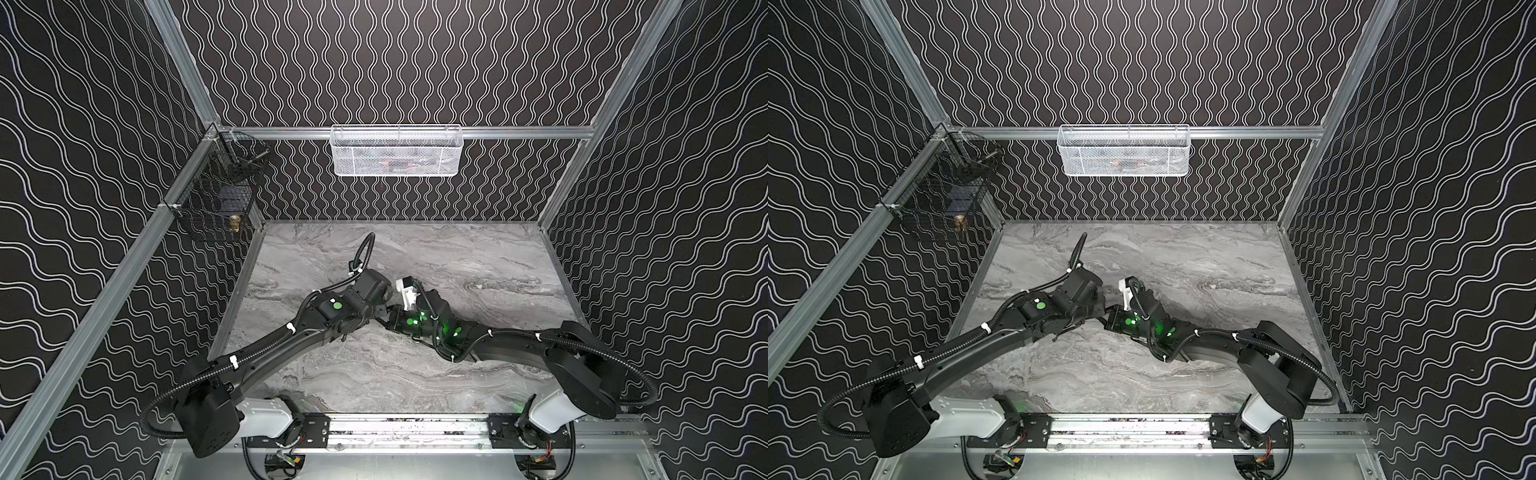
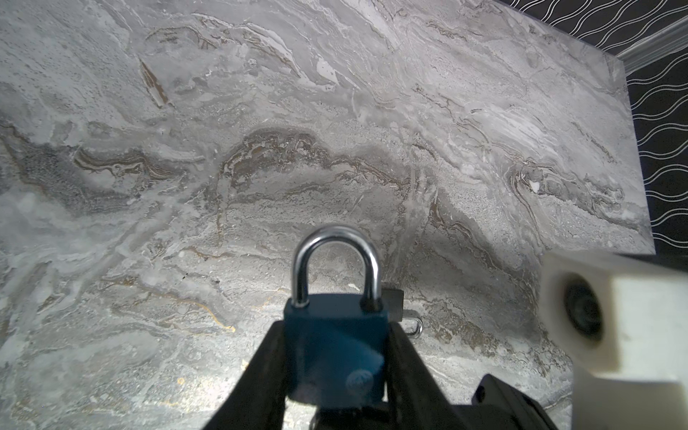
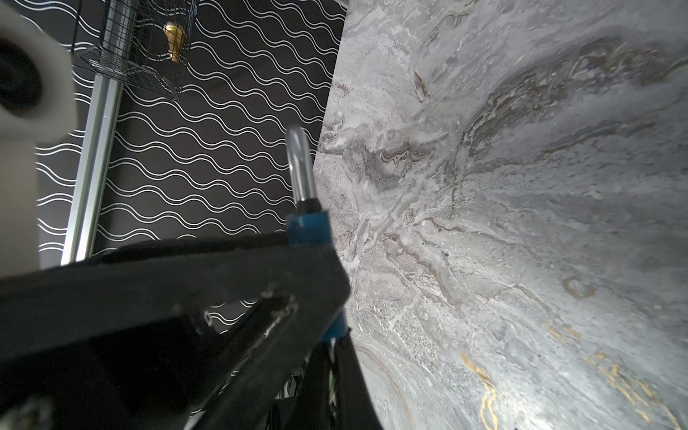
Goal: Unlock with the key
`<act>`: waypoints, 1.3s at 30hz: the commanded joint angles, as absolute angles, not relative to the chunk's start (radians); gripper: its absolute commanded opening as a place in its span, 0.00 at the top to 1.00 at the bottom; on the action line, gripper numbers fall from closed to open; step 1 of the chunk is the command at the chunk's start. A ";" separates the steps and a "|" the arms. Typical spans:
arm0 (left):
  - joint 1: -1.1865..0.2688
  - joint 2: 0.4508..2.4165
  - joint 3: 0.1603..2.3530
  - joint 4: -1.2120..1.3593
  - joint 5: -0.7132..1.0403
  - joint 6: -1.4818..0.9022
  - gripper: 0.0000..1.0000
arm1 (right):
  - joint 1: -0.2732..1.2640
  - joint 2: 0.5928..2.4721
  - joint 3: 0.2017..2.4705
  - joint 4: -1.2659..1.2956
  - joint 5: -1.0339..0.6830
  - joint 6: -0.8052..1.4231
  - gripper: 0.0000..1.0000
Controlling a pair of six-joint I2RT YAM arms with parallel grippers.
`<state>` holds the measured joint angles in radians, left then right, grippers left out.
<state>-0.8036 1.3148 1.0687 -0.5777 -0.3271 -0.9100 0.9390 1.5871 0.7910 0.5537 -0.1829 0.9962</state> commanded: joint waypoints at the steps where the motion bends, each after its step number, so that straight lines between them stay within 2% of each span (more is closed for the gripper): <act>1: -0.802 1.318 1.077 -0.597 -0.296 -0.919 0.92 | 0.953 1.561 0.789 0.614 -0.135 0.949 0.96; 7: -0.794 1.298 1.074 -0.563 -0.311 -0.934 0.92 | 0.982 1.526 0.764 0.608 -0.125 0.913 0.75; 12: -0.783 1.292 1.102 -0.572 -0.322 -0.928 0.92 | 0.985 1.503 0.712 0.663 -0.140 0.920 0.73; 21: -0.780 1.274 1.094 -0.561 -0.315 -0.935 0.93 | 0.985 1.532 0.692 0.767 -0.155 0.932 0.83; 31: -0.781 1.254 1.095 -0.592 -0.320 -0.918 0.94 | 0.977 1.540 0.719 0.743 -0.107 0.923 0.95; 39: -0.782 1.219 1.057 -0.570 -0.267 -0.928 0.95 | 0.975 1.533 0.740 0.722 -0.059 0.914 0.98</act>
